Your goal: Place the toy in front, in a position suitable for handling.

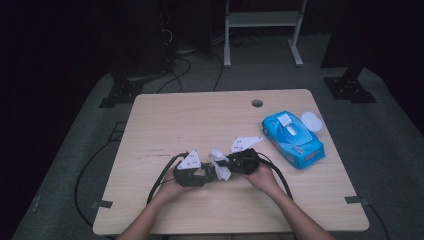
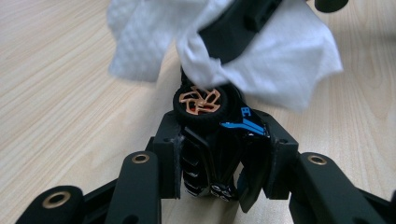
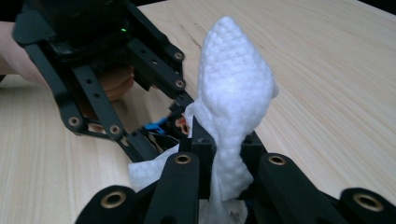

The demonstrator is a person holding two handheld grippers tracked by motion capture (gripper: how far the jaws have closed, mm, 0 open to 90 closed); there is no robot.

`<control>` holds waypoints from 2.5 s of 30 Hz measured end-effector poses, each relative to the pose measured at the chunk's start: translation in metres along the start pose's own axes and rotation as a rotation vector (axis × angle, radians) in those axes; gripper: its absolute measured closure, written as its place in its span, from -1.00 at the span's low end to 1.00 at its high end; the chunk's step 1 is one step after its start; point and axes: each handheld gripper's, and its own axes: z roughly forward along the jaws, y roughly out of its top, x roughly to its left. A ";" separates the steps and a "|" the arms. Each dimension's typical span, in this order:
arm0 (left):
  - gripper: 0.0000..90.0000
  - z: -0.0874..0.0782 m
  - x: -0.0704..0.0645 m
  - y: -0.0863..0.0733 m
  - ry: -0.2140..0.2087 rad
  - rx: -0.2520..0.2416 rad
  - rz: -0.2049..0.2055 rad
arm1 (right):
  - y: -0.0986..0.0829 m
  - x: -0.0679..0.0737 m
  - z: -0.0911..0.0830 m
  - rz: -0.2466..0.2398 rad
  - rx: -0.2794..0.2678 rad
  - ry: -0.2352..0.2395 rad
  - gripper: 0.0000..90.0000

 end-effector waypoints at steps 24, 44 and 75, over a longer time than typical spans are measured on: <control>0.29 0.000 0.000 0.001 0.002 0.003 0.013 | -0.001 0.006 -0.001 -0.096 -0.015 -0.044 0.82; 0.29 -0.003 0.003 0.000 -0.001 0.011 0.018 | -0.002 -0.003 -0.003 -0.099 -0.004 -0.138 0.82; 0.28 -0.001 0.005 0.002 0.008 0.019 0.036 | 0.001 -0.013 -0.028 -0.053 -0.037 -0.138 0.13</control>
